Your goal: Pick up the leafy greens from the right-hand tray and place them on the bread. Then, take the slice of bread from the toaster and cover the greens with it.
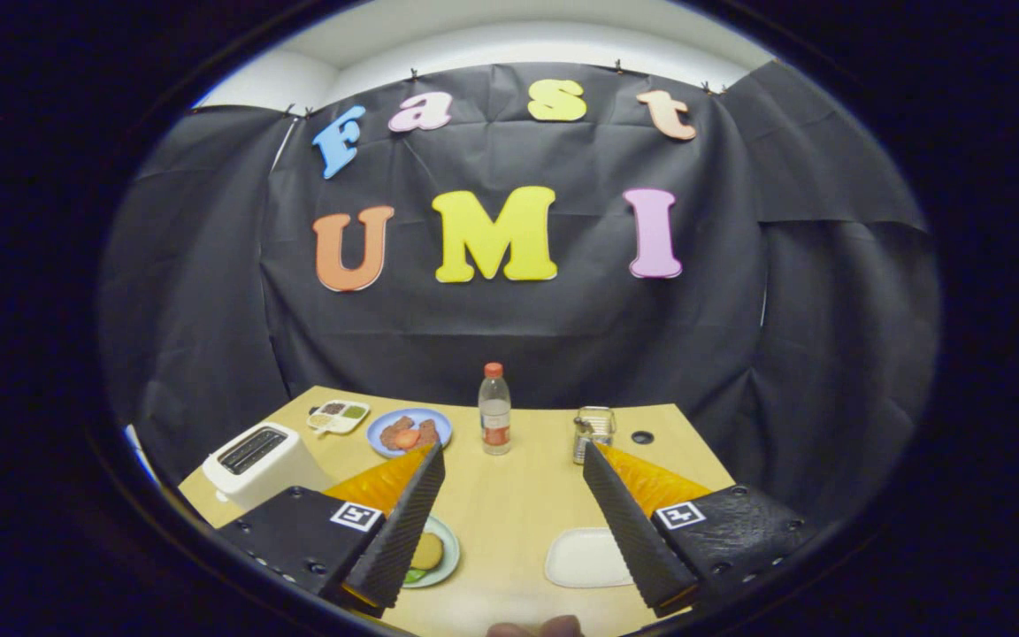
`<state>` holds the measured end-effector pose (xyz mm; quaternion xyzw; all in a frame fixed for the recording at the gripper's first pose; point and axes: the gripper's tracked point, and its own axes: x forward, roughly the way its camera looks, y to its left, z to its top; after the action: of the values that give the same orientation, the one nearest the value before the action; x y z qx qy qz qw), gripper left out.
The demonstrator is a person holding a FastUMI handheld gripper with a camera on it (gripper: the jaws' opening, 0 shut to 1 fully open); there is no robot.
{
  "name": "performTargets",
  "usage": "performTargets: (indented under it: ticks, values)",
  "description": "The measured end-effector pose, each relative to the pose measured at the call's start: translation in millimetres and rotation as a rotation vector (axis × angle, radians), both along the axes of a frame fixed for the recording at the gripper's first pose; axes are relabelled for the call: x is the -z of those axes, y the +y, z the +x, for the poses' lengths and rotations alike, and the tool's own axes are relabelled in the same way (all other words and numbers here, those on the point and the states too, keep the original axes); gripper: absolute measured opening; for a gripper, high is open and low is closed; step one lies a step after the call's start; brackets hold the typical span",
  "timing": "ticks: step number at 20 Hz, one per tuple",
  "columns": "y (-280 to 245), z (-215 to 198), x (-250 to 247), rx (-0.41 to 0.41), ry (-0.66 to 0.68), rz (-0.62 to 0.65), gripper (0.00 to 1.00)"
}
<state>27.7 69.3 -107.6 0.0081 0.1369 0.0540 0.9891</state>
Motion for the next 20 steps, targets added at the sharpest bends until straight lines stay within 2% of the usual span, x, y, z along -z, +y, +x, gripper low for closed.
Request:
performTargets:
  ticks: [4,11,16,20]
  values:
    - [-68,0,-25,0.066,-0.052,0.007,0.96]
    - [-171,-12,-40,0.158,-0.089,0.016,0.96]
    - [-214,-31,-53,0.196,-0.135,0.031,0.96]
    - [-216,-41,-44,0.181,-0.13,0.042,0.96]
